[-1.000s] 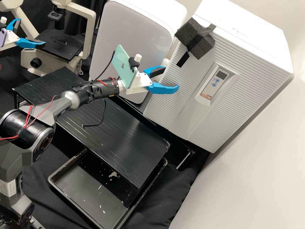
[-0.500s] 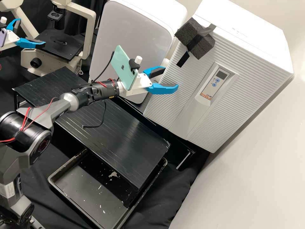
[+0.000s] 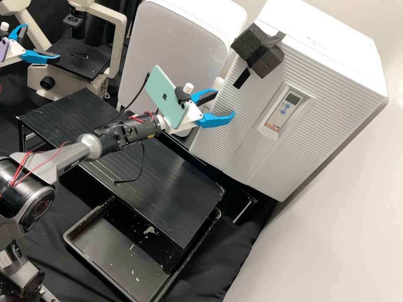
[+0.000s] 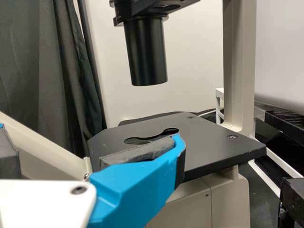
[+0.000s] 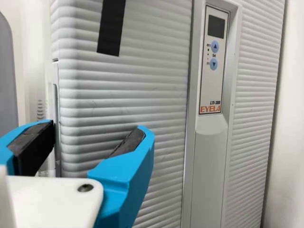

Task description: Open the incubator door

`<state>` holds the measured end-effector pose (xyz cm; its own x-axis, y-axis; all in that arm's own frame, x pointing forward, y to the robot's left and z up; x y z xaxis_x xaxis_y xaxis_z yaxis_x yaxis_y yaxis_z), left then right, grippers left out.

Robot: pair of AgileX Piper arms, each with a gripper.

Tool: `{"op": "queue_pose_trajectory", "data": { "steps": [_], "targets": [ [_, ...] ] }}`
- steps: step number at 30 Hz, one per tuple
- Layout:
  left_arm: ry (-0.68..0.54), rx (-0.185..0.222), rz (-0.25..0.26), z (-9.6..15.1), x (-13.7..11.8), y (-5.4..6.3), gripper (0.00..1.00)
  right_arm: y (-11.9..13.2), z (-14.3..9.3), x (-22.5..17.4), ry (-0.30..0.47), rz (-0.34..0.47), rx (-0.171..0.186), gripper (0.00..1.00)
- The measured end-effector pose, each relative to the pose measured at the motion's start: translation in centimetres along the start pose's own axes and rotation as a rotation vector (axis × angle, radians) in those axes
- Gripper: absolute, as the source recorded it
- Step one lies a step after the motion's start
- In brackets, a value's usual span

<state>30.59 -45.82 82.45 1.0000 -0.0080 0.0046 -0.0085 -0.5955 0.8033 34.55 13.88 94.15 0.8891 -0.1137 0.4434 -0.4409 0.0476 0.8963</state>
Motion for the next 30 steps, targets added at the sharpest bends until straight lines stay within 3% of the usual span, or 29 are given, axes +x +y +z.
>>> {"op": "queue_pose_trajectory", "data": {
  "steps": [17,30],
  "targets": [
    [0.0,0.0,0.0,0.0,0.0,0.0,1.0,0.65,0.3,0.01,-0.004,-0.003,0.033,0.0],
    [0.0,0.0,0.0,0.0,0.0,0.0,1.0,0.62,0.5,-0.27,-0.007,-0.008,0.028,0.0]
  ]
}}
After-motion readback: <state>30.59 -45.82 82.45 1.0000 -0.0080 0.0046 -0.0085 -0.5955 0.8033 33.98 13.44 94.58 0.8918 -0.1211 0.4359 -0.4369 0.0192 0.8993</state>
